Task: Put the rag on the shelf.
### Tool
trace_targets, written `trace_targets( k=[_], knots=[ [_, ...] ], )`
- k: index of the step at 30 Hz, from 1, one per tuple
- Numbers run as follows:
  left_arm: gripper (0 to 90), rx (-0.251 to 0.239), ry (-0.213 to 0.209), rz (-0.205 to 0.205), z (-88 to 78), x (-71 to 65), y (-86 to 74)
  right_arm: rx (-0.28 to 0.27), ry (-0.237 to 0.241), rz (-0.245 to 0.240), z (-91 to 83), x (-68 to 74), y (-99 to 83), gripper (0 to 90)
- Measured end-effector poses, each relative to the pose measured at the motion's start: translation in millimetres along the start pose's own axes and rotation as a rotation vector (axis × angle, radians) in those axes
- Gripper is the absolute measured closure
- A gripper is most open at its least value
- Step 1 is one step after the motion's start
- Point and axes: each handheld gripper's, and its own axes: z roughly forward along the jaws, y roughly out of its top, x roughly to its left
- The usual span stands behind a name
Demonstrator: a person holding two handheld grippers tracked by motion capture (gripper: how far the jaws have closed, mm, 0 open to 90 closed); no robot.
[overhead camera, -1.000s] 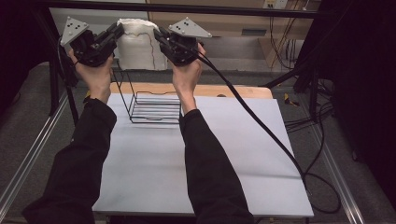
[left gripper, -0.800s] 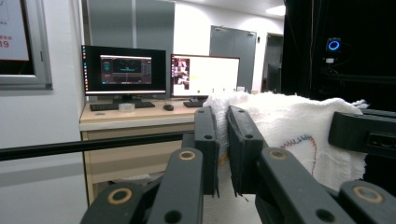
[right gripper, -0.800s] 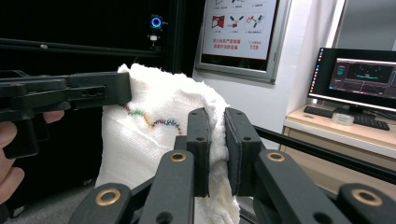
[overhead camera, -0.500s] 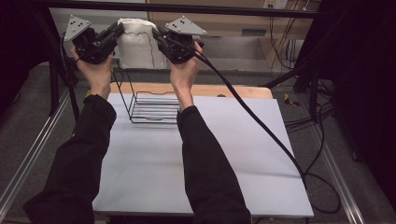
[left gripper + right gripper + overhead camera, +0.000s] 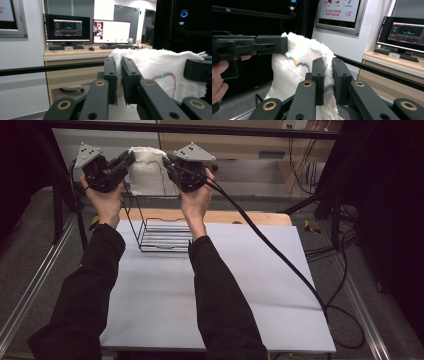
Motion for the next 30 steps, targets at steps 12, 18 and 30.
trace_targets(
  k=[12,18,30],
  knots=[
    [82.7,0.035,-0.009,0.029,4.3,-6.6,-6.9,0.010,0.005,0.045,-3.9,-9.9,-13.2,81.0],
    [82.6,0.068,-0.012,0.034,4.0,-5.3,-13.1,0.028,0.007,0.049,-2.1,-9.9,-17.8,80.9],
    [82.5,0.072,-0.021,0.029,-14.1,-0.6,-26.1,0.049,0.037,0.048,-0.5,-1.4,-27.9,80.3]
  ],
)
